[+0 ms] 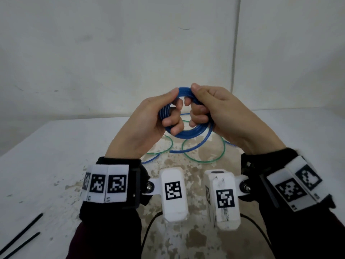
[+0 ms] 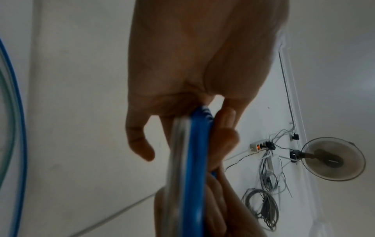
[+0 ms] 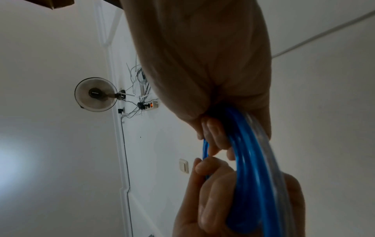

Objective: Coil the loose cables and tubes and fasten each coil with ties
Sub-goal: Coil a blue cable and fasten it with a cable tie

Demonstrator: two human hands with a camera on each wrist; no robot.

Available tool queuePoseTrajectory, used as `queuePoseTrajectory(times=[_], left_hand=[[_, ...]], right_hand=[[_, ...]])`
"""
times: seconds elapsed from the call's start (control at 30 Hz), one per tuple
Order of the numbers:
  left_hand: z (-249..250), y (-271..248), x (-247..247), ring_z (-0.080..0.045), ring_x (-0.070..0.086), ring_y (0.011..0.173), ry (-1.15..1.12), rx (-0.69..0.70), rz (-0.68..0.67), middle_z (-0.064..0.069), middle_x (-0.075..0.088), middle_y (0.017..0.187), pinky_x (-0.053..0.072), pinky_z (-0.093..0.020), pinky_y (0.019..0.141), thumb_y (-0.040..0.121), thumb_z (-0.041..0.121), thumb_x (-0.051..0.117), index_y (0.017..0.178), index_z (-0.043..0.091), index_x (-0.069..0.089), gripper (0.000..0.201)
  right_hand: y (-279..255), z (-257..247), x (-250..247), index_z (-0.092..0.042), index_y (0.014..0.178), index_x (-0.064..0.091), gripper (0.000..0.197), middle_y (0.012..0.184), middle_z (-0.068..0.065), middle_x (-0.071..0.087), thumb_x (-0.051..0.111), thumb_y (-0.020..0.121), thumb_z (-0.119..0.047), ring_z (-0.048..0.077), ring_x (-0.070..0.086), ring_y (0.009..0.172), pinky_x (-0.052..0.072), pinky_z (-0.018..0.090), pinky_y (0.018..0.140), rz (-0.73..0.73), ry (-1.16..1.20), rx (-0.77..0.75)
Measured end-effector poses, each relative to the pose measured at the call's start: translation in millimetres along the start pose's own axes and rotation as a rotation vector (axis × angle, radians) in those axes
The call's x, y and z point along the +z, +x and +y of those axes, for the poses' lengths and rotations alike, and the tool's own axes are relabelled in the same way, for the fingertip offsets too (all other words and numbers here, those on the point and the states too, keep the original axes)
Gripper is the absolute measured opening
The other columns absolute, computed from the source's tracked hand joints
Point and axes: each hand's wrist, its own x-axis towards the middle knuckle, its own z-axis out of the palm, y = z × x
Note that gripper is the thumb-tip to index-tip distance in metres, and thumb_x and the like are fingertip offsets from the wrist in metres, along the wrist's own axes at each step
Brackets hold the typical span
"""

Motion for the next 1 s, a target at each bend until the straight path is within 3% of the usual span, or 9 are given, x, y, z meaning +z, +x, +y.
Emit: queuePoseTrajectory(times=[0.13, 0.23, 0.33, 0.5, 0.6, 0.7, 0.73, 0.83, 1.0], left_hand=[[-0.1, -2.4, -5.5, -0.010, 0.025, 0.043, 0.036, 0.048, 0.016, 0.007, 0.022, 0.048, 0.024, -0.020, 0.048, 0.101, 0.028, 0.034, 0.069, 0.013, 0.039, 0.036], [1.4, -1.6, -5.5, -0.009, 0.025, 0.043, -0.045, 0.119, 0.068, 0.007, 0.022, 0.050, 0.025, -0.019, 0.050, 0.102, 0.029, 0.032, 0.069, 0.013, 0.038, 0.037], [1.0, -0.1, -6.8, -0.009, 0.025, 0.043, -0.123, 0.155, 0.105, 0.008, 0.025, 0.049, 0.028, -0.019, 0.050, 0.103, 0.030, 0.031, 0.070, 0.013, 0.039, 0.038], [2.4, 0.0, -1.8, -0.014, 0.035, 0.041, -0.161, 0.102, 0.058, 0.004, 0.028, 0.045, 0.040, -0.022, 0.054, 0.101, 0.029, 0.031, 0.068, 0.012, 0.043, 0.039], [3.7, -1.9, -2.7, -0.015, 0.039, 0.039, -0.052, -0.010, 0.006, 0.004, 0.030, 0.041, 0.041, -0.023, 0.056, 0.098, 0.029, 0.036, 0.067, 0.010, 0.044, 0.037], [2.3, -4.3, -8.2, -0.016, 0.041, 0.039, 0.096, -0.103, -0.003, 0.004, 0.029, 0.041, 0.039, -0.033, 0.074, 0.097, 0.031, 0.040, 0.066, 0.010, 0.045, 0.037], [1.7, -4.9, -9.4, -0.017, 0.042, 0.040, 0.137, -0.119, -0.012, 0.004, 0.029, 0.041, 0.039, -0.034, 0.075, 0.097, 0.031, 0.040, 0.068, 0.009, 0.045, 0.037], [-1.1, -5.6, -9.3, -0.016, 0.039, 0.041, 0.184, -0.111, -0.049, 0.004, 0.028, 0.044, 0.039, -0.027, 0.064, 0.099, 0.029, 0.040, 0.073, 0.007, 0.048, 0.035], [-2.2, -3.0, -7.2, -0.009, 0.019, 0.045, 0.104, 0.029, 0.028, 0.007, 0.021, 0.051, 0.018, -0.019, 0.047, 0.100, 0.025, 0.040, 0.070, 0.010, 0.041, 0.034]], right_hand=[[2.4, 3.3, 8.0, -0.006, 0.084, 0.054, 0.035, 0.054, -0.001, 0.036, 0.033, 0.104, -0.024, 0.011, 0.040, 0.048, 0.052, 0.027, 0.059, 0.056, 0.050, 0.016], [3.1, 3.5, 6.5, -0.007, 0.087, 0.061, 0.038, 0.061, 0.002, 0.056, 0.032, 0.104, -0.025, 0.015, 0.057, 0.061, 0.055, 0.030, 0.069, 0.085, 0.058, 0.019], [1.0, 3.8, 2.5, -0.007, 0.092, 0.064, 0.038, 0.069, 0.002, 0.063, 0.032, 0.104, -0.024, 0.016, 0.063, 0.072, 0.056, 0.030, 0.078, 0.040, 0.106, 0.047], [3.0, 2.4, 3.2, -0.006, 0.084, 0.054, 0.036, 0.054, -0.004, 0.044, 0.029, 0.104, -0.022, 0.013, 0.051, 0.058, 0.048, 0.022, 0.065, 0.026, 0.227, 0.014], [1.3, 2.4, 0.7, -0.008, 0.079, 0.052, 0.036, 0.052, -0.007, 0.035, 0.031, 0.104, -0.024, 0.010, 0.041, 0.051, 0.047, 0.021, 0.063, 0.004, 0.037, 0.011], [-1.7, 1.4, 1.5, -0.007, 0.080, 0.053, 0.035, 0.051, -0.009, 0.033, 0.034, 0.104, -0.024, 0.008, 0.038, 0.047, 0.047, 0.023, 0.062, -0.041, -0.149, 0.033], [-2.6, 0.2, 2.1, -0.006, 0.082, 0.054, 0.035, 0.051, -0.009, 0.033, 0.034, 0.104, -0.024, 0.008, 0.037, 0.047, 0.047, 0.023, 0.061, -0.050, -0.179, 0.044], [-5.0, -1.3, 3.7, -0.007, 0.081, 0.055, 0.036, 0.051, -0.010, 0.033, 0.034, 0.104, -0.024, 0.008, 0.034, 0.047, 0.046, 0.023, 0.060, -0.061, -0.225, 0.064], [-0.2, 0.9, 4.2, -0.007, 0.089, 0.050, 0.027, 0.055, -0.004, 0.044, 0.033, 0.104, -0.021, 0.014, 0.045, 0.053, 0.052, 0.033, 0.066, 0.044, -0.067, 0.065]])
